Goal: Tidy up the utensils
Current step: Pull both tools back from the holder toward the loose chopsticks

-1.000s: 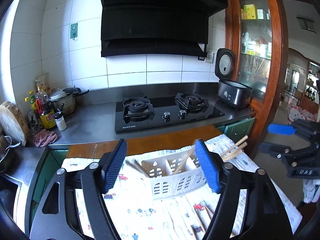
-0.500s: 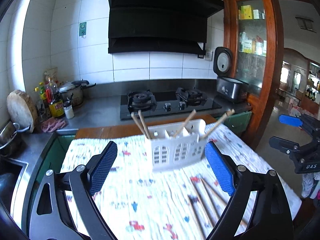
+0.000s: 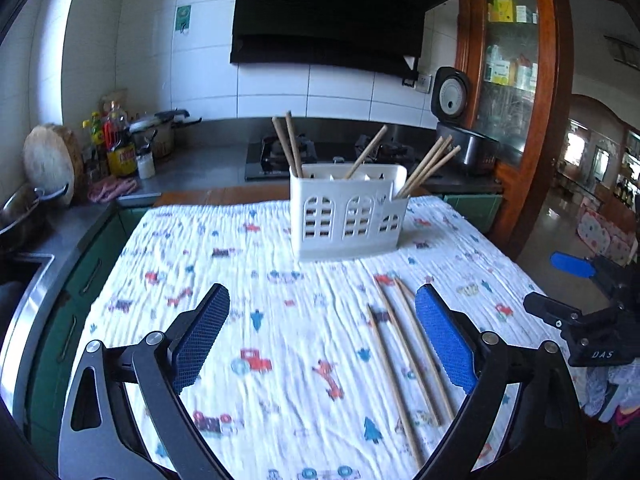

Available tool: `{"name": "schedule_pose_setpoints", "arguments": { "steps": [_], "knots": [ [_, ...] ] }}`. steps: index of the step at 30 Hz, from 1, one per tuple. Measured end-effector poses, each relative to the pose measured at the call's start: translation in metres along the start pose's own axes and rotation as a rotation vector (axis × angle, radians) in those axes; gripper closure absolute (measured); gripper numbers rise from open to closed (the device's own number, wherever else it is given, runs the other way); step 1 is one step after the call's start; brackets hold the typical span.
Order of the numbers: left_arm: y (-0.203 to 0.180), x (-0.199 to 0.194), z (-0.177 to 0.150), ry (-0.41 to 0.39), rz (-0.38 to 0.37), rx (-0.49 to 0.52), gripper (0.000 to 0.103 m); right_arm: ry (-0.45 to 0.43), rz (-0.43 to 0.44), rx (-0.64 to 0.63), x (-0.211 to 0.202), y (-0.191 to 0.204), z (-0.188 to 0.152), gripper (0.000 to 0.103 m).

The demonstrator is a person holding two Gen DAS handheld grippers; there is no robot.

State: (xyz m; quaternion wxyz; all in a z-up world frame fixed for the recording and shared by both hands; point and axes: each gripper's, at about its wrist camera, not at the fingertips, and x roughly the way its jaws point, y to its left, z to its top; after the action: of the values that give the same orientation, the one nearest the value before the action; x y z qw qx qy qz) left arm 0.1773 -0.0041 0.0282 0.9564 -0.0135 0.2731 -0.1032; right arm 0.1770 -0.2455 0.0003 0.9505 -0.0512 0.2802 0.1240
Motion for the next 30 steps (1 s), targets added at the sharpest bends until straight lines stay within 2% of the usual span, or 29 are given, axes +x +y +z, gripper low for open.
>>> {"name": "schedule_pose_setpoints", "arguments": {
  "steps": [6, 16, 28, 30],
  "knots": [
    [0.004, 0.001, -0.026, 0.031, 0.015, -0.030, 0.009, 0.041, -0.012, -0.015, 0.008, 0.010, -0.030, 0.012],
    [0.015, 0.004, -0.050, 0.074, 0.048, -0.071, 0.009, 0.110, -0.009, -0.003, 0.027, 0.015, -0.055, 0.012],
    [0.021, 0.011, -0.072, 0.128, 0.049, -0.110, 0.009, 0.203, 0.024, 0.043, 0.048, 0.010, -0.079, 0.027],
    [0.021, 0.013, -0.075, 0.138, 0.049, -0.113, 0.009, 0.218, 0.032, 0.054, 0.051, 0.009, -0.084, 0.033]
  ]
}}
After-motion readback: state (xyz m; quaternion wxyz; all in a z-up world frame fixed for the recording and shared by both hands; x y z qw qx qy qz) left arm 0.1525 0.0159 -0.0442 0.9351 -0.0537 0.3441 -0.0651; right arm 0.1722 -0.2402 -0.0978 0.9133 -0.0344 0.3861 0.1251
